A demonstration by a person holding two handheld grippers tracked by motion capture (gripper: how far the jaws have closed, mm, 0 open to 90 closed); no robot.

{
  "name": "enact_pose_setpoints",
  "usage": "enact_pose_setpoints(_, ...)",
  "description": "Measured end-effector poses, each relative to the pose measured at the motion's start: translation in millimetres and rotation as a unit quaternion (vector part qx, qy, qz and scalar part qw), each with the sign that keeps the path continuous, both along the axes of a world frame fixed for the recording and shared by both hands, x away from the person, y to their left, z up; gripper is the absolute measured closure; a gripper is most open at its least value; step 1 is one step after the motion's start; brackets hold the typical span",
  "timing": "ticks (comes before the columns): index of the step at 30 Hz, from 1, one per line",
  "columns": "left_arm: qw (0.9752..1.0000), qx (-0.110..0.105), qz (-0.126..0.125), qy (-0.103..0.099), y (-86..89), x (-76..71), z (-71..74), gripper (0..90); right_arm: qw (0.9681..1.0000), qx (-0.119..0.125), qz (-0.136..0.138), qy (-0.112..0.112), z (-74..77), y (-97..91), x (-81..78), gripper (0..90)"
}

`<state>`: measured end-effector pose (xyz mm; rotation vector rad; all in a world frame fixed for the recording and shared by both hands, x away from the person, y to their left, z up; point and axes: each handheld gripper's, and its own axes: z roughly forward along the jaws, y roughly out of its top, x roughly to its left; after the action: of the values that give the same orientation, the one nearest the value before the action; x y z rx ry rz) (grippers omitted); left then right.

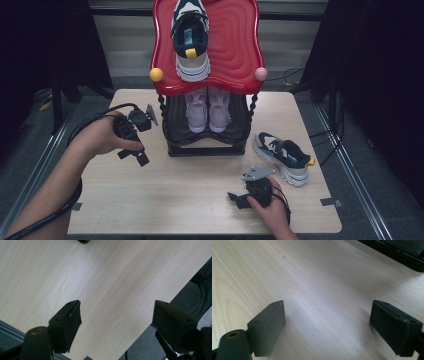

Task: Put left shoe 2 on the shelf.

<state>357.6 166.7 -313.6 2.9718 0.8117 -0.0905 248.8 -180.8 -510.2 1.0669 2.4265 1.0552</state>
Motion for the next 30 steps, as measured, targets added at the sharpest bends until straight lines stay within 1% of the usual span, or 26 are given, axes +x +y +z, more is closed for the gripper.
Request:
enact_pose_setpoints(7,0.9999,-0.008,0.005,0.013,0.3,0.5,-23.1,23.1,1.0,0.001,0.0,0.0,-0.1,0.0,0.1,12.6)
enact_pose_setpoints(9,0.9997,-0.017,0.013,0.011,0.1,-0.3,-29.0,23.1,1.0,-0.001,0.001,-0.002,-0.2,-0.1,0.1,12.6)
enact_pose_setpoints(11,0.9996,-0.019,0.016,0.011,0.6,-0.3,-34.5,23.3,1.0,0.0,0.001,-0.001,-0.3,0.0,0.1,12.6)
enact_pose_setpoints(12,0.9996,-0.02,0.016,0.015,0.6,-0.2,-37.1,23.5,1.0,0.001,0.001,-0.001,-0.3,0.0,0.1,12.6)
enact_pose_setpoints(16,0.9993,-0.029,0.018,0.018,0.0,-1.0,-48.3,23.7,1.0,0.001,0.001,-0.001,-0.3,0.0,0.1,12.6)
enact_pose_setpoints(17,0.9992,-0.031,0.016,0.019,-0.2,-1.1,-51.0,23.8,1.0,0.001,0.001,-0.001,-0.3,0.0,0.1,12.6)
enact_pose_setpoints(19,0.9994,-0.026,0.008,0.02,-0.3,-0.7,-56.2,23.8,1.0,0.001,0.0,0.0,-0.2,0.1,-0.1,12.6)
enact_pose_setpoints(21,0.9991,-0.034,0.018,0.018,-1.3,-2.4,-63.1,23.7,1.0,0.001,0.001,0.0,-0.3,0.1,0.0,12.6)
enact_pose_setpoints(23,0.9988,-0.041,0.02,0.017,-1.8,-3.1,-69.8,23.6,1.0,0.0,0.002,-0.001,-0.4,-0.1,0.0,12.6)
enact_pose_setpoints(25,0.9984,-0.048,0.023,0.022,-2.2,-3.6,-77.6,23.5,1.0,0.0,0.002,0.0,-0.3,-0.1,0.0,12.6)
enact_pose_setpoints(28,0.9981,-0.05,0.025,0.026,-2.7,-3.6,-88.2,23.5,1.0,0.0,0.002,0.0,-0.3,-0.1,0.0,12.6)
enact_pose_setpoints(30,0.9979,-0.057,0.024,0.021,-3.3,-3.4,-94.4,23.4,1.0,0.0,0.002,0.0,-0.3,0.0,0.0,12.6)
